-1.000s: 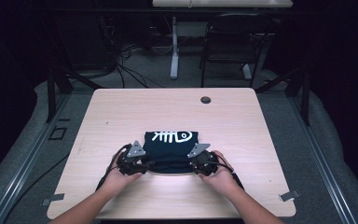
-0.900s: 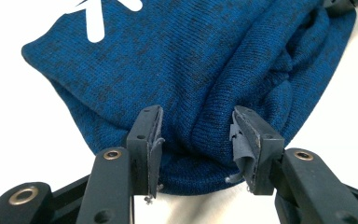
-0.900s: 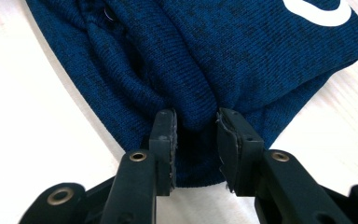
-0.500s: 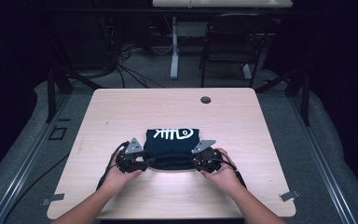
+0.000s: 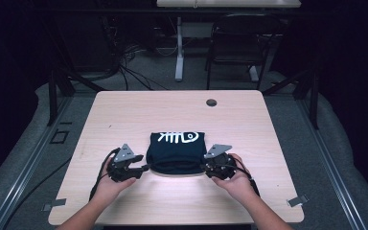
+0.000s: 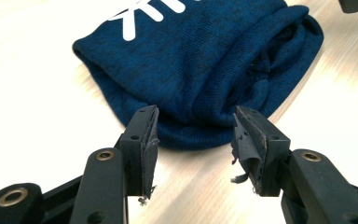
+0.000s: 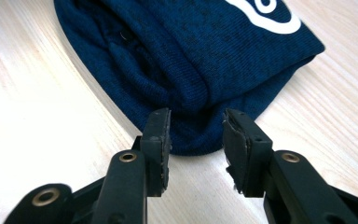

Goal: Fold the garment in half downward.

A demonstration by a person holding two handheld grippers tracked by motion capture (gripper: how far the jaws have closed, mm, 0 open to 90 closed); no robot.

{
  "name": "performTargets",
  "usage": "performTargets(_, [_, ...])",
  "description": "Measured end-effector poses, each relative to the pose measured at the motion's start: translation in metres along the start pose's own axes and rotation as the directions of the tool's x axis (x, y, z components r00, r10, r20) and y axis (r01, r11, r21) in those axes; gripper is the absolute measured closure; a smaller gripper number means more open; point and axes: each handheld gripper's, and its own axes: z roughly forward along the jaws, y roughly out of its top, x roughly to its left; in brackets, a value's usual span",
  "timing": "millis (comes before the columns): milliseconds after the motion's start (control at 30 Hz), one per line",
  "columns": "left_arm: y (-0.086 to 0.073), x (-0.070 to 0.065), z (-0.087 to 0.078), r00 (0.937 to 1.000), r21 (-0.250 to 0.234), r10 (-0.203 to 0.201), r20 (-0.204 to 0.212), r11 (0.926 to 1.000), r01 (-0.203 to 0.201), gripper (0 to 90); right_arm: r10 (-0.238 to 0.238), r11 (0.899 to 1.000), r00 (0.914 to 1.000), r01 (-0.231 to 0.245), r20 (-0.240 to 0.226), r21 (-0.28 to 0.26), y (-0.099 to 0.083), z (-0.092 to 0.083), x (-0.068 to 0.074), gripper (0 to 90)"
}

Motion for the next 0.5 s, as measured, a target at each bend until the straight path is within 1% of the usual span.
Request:
performTargets(67, [-0.003, 0.002, -0.006, 0.9999, -0.010, -0.015, -0.005, 0.9998, 0.015, 50.7, 0.002, 1.000, 1.0000, -0.002, -0.001, -0.003, -0.001, -0.003, 0.000, 60.6])
performTargets(167, [-0.010, 0.006, -0.016, 0.9991, -0.022, -0.036, -0.023, 0.9991, 0.036, 50.7, 0.024, 1.000, 0.9997, -0.023, 0.004, -0.018, -0.005, -0.013, -0.001, 58.7])
performTargets(200, [-0.010, 0.006, -0.016, 0.9991, -0.022, -0.036, -0.023, 0.9991, 0.036, 50.7, 0.024, 1.000, 0.9997, -0.023, 0.004, -0.018, -0.005, -0.013, -0.001, 58.7])
performTargets(233, [-0.012, 0.007, -0.019, 0.9984, -0.025, -0.049, -0.027, 0.9985, 0.048, 50.7, 0.025, 1.000, 0.9997, -0.025, 0.007, -0.019, -0.006, -0.015, -0.001, 58.5])
performTargets(333, [-0.019, 0.009, -0.026, 0.9971, -0.031, -0.063, -0.044, 0.9977, 0.061, 50.4, 0.055, 0.998, 0.9982, -0.054, 0.024, -0.045, -0.017, -0.024, -0.001, 57.6])
performTargets(367, [-0.021, 0.010, -0.028, 0.9965, -0.030, -0.069, -0.048, 0.9973, 0.068, 50.4, 0.055, 0.998, 0.9982, -0.054, 0.024, -0.045, -0.017, -0.024, -0.001, 57.6])
performTargets(400, [-0.023, 0.010, -0.031, 0.9958, -0.026, -0.074, -0.053, 0.9970, 0.073, 50.1, 0.064, 0.997, 0.9974, -0.062, 0.034, -0.045, -0.023, -0.028, 0.000, 57.0])
performTargets(433, [-0.025, 0.010, -0.033, 0.9952, -0.030, -0.078, -0.059, 0.9966, 0.077, 49.9, 0.067, 0.997, 0.9973, -0.065, 0.032, -0.045, -0.027, -0.030, -0.001, 56.8])
performTargets(467, [-0.027, 0.011, -0.035, 0.9944, -0.033, -0.086, -0.062, 0.9959, 0.084, 49.9, 0.067, 0.997, 0.9973, -0.065, 0.032, -0.045, -0.027, -0.030, -0.001, 56.8])
performTargets(500, [-0.029, 0.011, -0.037, 0.9935, -0.034, -0.095, -0.062, 0.9950, 0.093, 49.6, 0.096, 0.994, 0.9948, -0.094, 0.032, -0.058, -0.034, -0.032, -0.001, 56.4])
